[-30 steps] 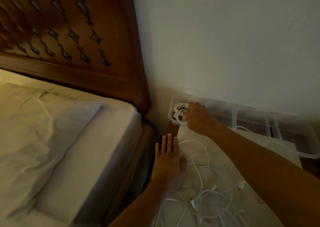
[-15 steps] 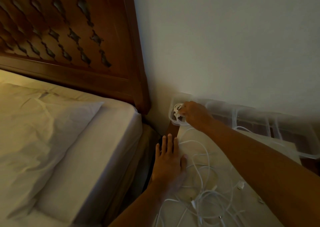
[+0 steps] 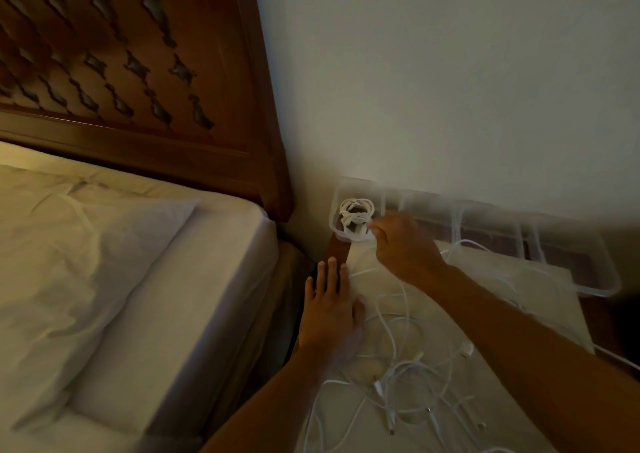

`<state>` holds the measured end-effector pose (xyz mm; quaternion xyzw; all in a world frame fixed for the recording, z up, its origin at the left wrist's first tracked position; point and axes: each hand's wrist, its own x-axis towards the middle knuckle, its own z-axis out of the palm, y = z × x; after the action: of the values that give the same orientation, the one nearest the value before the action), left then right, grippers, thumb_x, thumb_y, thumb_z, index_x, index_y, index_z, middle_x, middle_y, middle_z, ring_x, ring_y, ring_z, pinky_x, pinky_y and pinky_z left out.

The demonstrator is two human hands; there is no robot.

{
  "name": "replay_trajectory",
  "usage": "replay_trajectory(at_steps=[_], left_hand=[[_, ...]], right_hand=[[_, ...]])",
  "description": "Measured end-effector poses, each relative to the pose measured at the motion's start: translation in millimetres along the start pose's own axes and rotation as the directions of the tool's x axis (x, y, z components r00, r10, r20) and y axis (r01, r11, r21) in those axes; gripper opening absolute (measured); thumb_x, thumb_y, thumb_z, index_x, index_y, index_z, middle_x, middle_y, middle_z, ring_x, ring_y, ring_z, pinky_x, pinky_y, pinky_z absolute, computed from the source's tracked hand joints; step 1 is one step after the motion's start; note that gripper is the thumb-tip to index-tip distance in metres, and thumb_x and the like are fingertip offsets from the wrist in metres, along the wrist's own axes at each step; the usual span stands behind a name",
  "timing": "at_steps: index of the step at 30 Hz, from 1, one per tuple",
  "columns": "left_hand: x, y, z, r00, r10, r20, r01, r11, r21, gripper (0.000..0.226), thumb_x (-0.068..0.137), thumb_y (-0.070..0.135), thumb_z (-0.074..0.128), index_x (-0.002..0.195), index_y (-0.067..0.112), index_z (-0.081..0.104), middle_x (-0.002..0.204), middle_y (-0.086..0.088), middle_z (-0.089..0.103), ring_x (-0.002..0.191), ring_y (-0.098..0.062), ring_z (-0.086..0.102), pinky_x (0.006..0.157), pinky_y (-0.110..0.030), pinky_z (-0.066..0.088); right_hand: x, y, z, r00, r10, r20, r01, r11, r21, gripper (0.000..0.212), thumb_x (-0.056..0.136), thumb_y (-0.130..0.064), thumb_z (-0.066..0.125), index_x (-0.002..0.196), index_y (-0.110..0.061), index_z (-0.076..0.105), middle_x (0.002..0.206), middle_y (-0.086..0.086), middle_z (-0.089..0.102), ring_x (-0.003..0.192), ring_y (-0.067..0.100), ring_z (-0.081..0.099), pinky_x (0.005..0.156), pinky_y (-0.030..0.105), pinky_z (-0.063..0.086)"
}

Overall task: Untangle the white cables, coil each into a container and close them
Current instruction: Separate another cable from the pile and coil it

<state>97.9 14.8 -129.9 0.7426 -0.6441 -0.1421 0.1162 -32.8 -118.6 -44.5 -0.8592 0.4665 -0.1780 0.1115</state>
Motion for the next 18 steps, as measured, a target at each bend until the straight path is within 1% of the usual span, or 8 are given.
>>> replay_trajectory(at_steps=[1, 3, 6, 9, 11, 12, 16, 18], left_hand=[[0, 0, 0, 1.0, 0.002, -0.003, -0.002, 1.0, 0.006, 0.07, 0.105, 0.053, 0.014, 0.165, 0.019, 0.002, 0.173, -0.006, -0.01, 0.158, -0.023, -0.017, 0.128, -0.045, -0.007], [0, 1, -1, 1.0, 0.005, -0.011, -0.005, 1.0, 0.001, 0.068, 0.105, 0.049, 0.013, 0.165, 0.019, 0.007, 0.173, -0.007, -0.005, 0.159, -0.024, -0.013, 0.129, -0.046, -0.003], [0, 0, -2, 1.0, 0.014, -0.019, -0.015, 0.999, -0.045, 0.059, 0.109, 0.041, 0.02, 0.164, 0.02, 0.018, 0.173, -0.005, 0.004, 0.16, -0.026, -0.007, 0.129, -0.046, 0.002], [1, -1, -10, 1.0, 0.0, 0.0, 0.0, 1.0, -0.026, 0.051, 0.11, 0.032, 0.03, 0.159, 0.019, 0.033, 0.172, -0.005, 0.017, 0.159, -0.028, 0.004, 0.128, -0.044, 0.007], [2, 5, -22, 1.0, 0.004, -0.026, -0.003, 0.999, 0.046, 0.043, 0.11, 0.03, 0.033, 0.15, 0.02, 0.046, 0.164, -0.005, 0.033, 0.155, -0.029, 0.019, 0.125, -0.046, 0.015], [2, 10, -30, 0.998, 0.017, -0.064, -0.014, 0.998, 0.053, 0.039, 0.11, 0.03, 0.034, 0.144, 0.021, 0.052, 0.158, -0.003, 0.041, 0.151, -0.029, 0.027, 0.121, -0.047, 0.02], [-7, 38, -86, 0.944, 0.114, -0.308, -0.126, 0.992, -0.02, 0.035, 0.105, 0.027, 0.047, 0.136, 0.017, 0.059, 0.14, -0.004, 0.054, 0.134, -0.03, 0.045, 0.108, -0.05, 0.035], [-18, 61, -121, 0.903, 0.173, -0.394, -0.231, 0.967, -0.105, 0.043, 0.101, 0.027, 0.048, 0.14, 0.014, 0.056, 0.139, -0.01, 0.053, 0.131, -0.034, 0.047, 0.106, -0.051, 0.039]], right_hand=[[-19, 0, 2, 0.995, 0.098, 0.014, -0.099, 0.994, 0.054, 0.02, 0.098, -0.022, 0.053, 0.094, -0.016, 0.071, 0.096, 0.004, 0.066, 0.09, 0.026, 0.059, 0.079, 0.036, 0.051], [-54, 0, 7, 0.968, 0.229, 0.104, -0.238, 0.969, 0.073, 0.028, 0.102, -0.034, 0.05, 0.092, -0.018, 0.071, 0.097, 0.001, 0.065, 0.094, 0.023, 0.059, 0.086, 0.038, 0.05], [-88, 2, 12, 0.928, 0.32, 0.194, -0.35, 0.925, 0.148, 0.027, 0.102, -0.022, 0.052, 0.076, -0.023, 0.06, 0.09, 0.001, 0.061, 0.094, 0.026, 0.06, 0.08, 0.033, 0.045], [-108, 1, 4, 0.908, 0.412, 0.076, -0.406, 0.823, 0.397, 0.023, 0.101, -0.013, 0.054, 0.086, -0.018, 0.071, 0.087, -0.001, 0.067, 0.083, 0.013, 0.062, 0.074, 0.024, 0.047], [-114, -5, -17, 0.881, 0.471, -0.048, -0.372, 0.75, 0.547, 0.024, 0.102, -0.016, 0.056, 0.086, -0.022, 0.072, 0.071, -0.009, 0.067, 0.068, 0.002, 0.062, 0.063, 0.009, 0.044], [-116, -8, -30, 0.866, 0.491, -0.099, -0.34, 0.721, 0.603, 0.024, 0.102, -0.019, 0.057, 0.084, -0.024, 0.072, 0.063, -0.008, 0.065, 0.061, 0.001, 0.061, 0.059, 0.008, 0.045], [-121, -18, -95, 0.834, 0.51, -0.212, -0.225, 0.664, 0.713, 0.024, 0.104, -0.029, 0.055, 0.095, -0.018, 0.074, 0.057, -0.005, 0.054, 0.053, 0.009, 0.05, 0.056, 0.034, 0.048], [-125, -25, -128, 0.849, 0.483, -0.214, -0.17, 0.632, 0.756, 0.027, 0.107, -0.028, 0.051, 0.107, -0.015, 0.074, 0.058, -0.014, 0.054, 0.057, 0.003, 0.046, 0.059, 0.03, 0.041]])
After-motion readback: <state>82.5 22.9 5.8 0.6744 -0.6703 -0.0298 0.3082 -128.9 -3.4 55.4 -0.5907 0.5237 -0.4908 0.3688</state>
